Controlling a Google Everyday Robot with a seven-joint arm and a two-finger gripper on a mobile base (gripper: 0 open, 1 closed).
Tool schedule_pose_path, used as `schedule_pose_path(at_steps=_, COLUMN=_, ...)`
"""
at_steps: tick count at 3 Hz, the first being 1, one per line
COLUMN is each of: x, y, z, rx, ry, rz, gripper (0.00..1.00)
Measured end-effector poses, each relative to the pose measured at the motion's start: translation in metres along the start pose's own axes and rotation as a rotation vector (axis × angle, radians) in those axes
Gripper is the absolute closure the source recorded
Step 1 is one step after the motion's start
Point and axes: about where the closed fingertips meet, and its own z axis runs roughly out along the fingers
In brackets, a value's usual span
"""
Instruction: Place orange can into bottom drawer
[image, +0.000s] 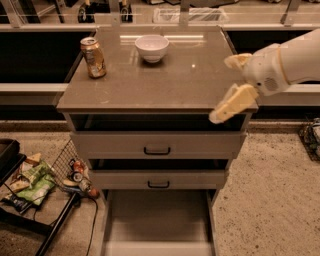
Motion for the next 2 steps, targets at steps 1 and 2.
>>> schedule_pose_path(at_steps=1, x=-0.032, y=-0.022, z=0.048, rx=-0.009, ry=-0.259, rz=0.019, gripper=0.0)
schedule_pose_path(at_steps=2, x=-0.074, y=-0.025, z=0.075, rx=-0.052, ry=-0.373, rz=0.001, gripper=0.0)
